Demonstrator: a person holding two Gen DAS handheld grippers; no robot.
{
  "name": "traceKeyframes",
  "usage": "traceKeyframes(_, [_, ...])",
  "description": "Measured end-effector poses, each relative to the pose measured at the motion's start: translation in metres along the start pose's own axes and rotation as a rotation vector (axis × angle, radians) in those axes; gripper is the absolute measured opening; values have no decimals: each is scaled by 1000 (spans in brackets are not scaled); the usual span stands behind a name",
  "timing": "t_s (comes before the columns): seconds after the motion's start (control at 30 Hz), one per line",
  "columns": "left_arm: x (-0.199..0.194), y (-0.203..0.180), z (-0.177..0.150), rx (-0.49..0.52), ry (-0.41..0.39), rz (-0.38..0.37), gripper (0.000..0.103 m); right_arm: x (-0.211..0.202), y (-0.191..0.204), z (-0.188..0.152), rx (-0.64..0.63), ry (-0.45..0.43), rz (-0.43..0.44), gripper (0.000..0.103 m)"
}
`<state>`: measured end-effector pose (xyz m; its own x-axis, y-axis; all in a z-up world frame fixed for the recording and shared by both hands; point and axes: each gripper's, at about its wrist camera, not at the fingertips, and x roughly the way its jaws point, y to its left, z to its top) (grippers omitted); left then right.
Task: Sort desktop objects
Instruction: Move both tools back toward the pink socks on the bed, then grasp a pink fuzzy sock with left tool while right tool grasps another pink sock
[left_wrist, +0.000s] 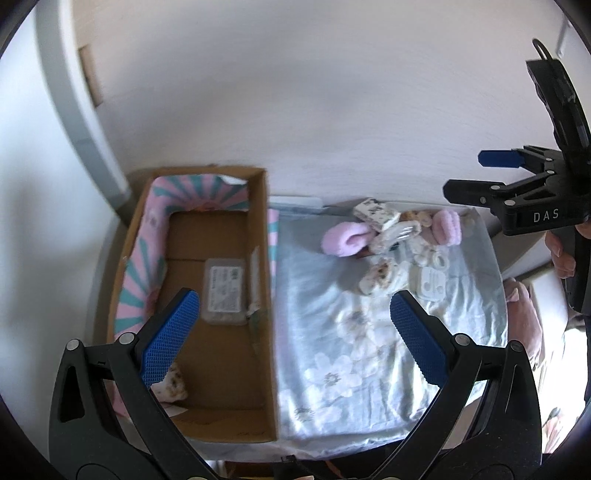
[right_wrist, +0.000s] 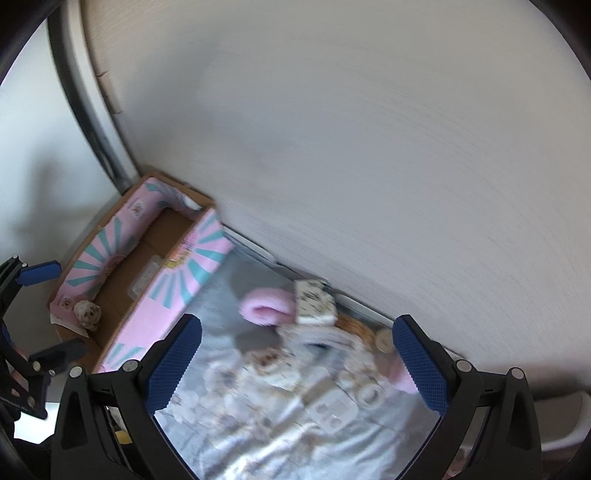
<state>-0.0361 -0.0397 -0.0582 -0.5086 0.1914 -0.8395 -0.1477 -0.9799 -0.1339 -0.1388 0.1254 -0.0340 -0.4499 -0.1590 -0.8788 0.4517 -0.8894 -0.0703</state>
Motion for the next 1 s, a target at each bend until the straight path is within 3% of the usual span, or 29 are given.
traceKeyframes(0.43, [18,-46,16,67,-12,-66,103,-29,-100,-59,182,-3,-88,103])
traceKeyframes(0.57, [32,-60,21,100,-4,-51,103,-25,-118,-79,226,15,-88,103])
traceKeyframes(0.8, [77,-70,27,135,43,-25,103,-2,-143,-104,298,33,-51,103])
traceKeyframes(1.0, [140,-67,37,89,123,22,93,43,-150,-114,331,61,-12,103])
